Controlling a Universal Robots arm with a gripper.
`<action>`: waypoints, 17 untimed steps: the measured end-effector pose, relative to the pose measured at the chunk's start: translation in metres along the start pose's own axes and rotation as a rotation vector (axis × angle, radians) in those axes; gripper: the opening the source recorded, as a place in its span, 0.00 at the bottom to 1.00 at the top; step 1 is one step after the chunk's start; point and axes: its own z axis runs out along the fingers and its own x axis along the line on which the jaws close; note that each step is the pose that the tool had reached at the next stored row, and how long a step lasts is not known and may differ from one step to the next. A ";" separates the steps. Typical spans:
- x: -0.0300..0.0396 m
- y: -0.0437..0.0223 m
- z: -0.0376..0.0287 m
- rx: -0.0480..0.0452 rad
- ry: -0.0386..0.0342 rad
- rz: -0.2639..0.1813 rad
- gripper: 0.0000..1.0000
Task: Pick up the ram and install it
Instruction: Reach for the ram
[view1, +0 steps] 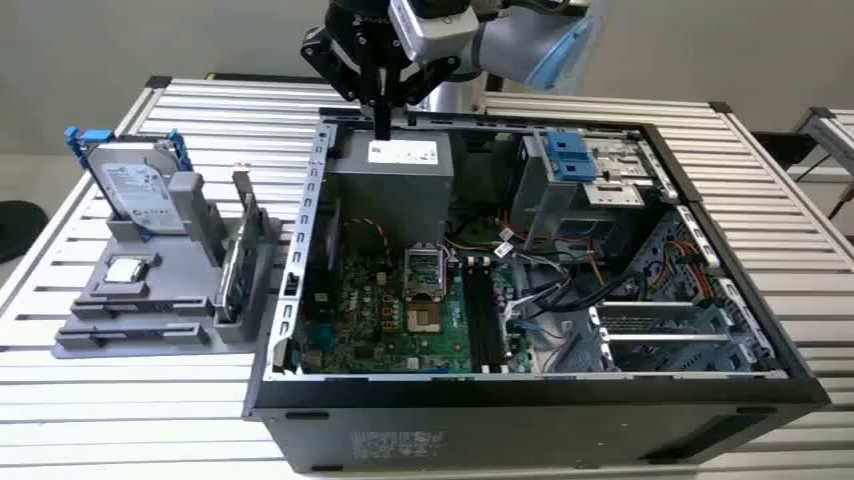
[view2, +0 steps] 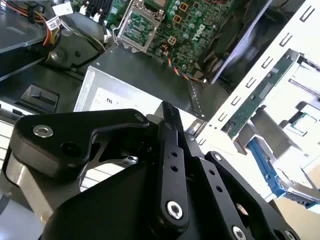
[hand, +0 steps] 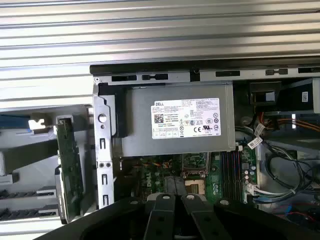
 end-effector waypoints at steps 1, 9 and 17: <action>0.0000 0.0000 0.0000 0.0000 0.0000 0.000 0.00; 0.0000 0.0000 0.0000 0.0000 0.0000 0.000 0.00; 0.0000 0.0000 0.0000 0.0000 0.0000 0.000 0.00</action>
